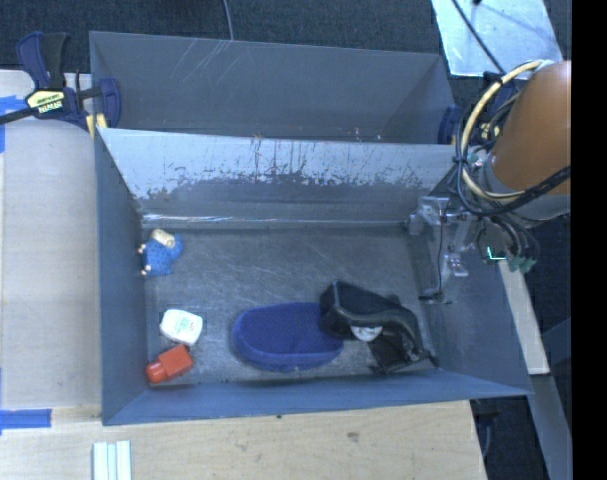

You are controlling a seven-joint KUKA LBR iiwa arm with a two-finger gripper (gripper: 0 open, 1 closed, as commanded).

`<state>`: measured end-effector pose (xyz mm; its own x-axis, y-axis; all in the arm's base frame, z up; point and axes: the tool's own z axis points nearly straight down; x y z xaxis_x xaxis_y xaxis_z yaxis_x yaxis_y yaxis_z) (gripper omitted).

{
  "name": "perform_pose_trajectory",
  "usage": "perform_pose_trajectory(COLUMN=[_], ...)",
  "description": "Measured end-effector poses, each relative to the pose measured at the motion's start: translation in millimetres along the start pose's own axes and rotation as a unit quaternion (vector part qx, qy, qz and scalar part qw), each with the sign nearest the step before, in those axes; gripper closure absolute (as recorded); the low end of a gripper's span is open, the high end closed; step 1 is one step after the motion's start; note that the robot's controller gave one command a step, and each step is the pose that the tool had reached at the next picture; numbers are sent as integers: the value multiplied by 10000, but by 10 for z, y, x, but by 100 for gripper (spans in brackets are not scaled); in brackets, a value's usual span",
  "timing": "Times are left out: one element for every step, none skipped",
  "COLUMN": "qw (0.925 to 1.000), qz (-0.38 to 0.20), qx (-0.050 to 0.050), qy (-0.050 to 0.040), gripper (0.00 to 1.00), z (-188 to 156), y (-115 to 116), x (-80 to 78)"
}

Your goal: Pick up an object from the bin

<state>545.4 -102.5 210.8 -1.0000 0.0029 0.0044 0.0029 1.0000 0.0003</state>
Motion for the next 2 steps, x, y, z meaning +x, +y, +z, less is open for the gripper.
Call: perform_pose_trajectory(qw=[10000,9991], qz=[-97,-426], qx=[-11,7], qy=[13,-43], gripper=[0,0], z=[854,1428], y=[434,497], x=[328,525])
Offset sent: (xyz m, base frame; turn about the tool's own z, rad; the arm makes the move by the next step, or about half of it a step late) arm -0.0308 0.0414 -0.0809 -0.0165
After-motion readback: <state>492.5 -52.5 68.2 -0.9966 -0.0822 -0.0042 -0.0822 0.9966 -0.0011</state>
